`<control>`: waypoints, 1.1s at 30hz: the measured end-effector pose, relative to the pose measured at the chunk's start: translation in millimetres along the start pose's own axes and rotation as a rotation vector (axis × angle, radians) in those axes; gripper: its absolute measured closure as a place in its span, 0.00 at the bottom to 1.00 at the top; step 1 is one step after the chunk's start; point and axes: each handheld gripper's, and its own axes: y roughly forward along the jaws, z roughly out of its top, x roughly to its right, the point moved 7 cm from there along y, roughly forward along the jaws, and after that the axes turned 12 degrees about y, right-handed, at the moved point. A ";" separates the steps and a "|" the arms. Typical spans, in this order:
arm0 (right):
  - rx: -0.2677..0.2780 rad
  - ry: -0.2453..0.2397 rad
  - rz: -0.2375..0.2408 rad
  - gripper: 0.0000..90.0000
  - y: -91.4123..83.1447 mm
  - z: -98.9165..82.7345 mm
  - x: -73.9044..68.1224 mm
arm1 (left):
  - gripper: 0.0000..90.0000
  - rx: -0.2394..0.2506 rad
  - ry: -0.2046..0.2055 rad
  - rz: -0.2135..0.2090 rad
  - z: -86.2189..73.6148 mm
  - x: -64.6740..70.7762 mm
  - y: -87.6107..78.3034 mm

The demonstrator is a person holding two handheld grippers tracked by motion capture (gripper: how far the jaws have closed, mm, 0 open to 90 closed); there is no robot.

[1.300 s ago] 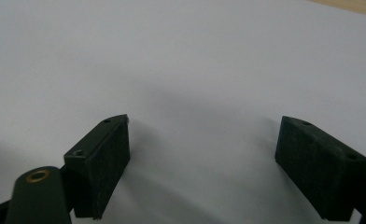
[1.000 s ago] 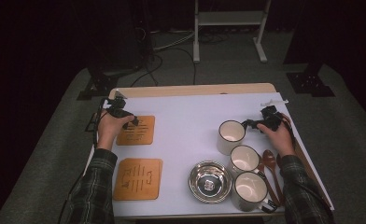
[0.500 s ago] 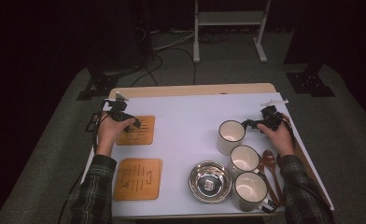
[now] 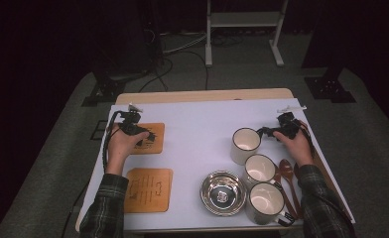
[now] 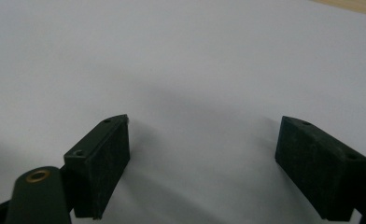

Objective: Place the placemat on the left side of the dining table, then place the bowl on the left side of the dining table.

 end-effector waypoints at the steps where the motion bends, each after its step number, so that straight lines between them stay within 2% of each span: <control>1: 0.000 -0.001 0.000 0.18 0.0 0.0 0.1 | 0.25 0.003 0.000 -0.005 0.4 2.1 -0.6; 6: 0.000 0.000 0.000 0.18 0.0 0.0 0.0 | 0.25 0.026 0.021 -0.019 2.4 12.9 -3.9; 17: -0.001 -0.001 0.000 0.18 0.1 0.1 0.2 | 0.26 0.022 0.067 -0.055 -0.4 34.9 -2.7; 21: -0.001 -0.002 0.000 0.18 0.1 0.2 0.2 | 0.28 0.032 0.075 -0.091 -0.2 45.6 -2.6; 22: -0.001 -0.002 0.000 0.18 0.1 0.2 0.2 | 0.28 0.027 0.088 -0.095 -0.7 47.7 -2.4; 33: 0.000 0.000 -0.001 0.18 0.0 0.1 0.0 | 0.28 0.025 0.124 -0.111 -3.9 67.4 -2.7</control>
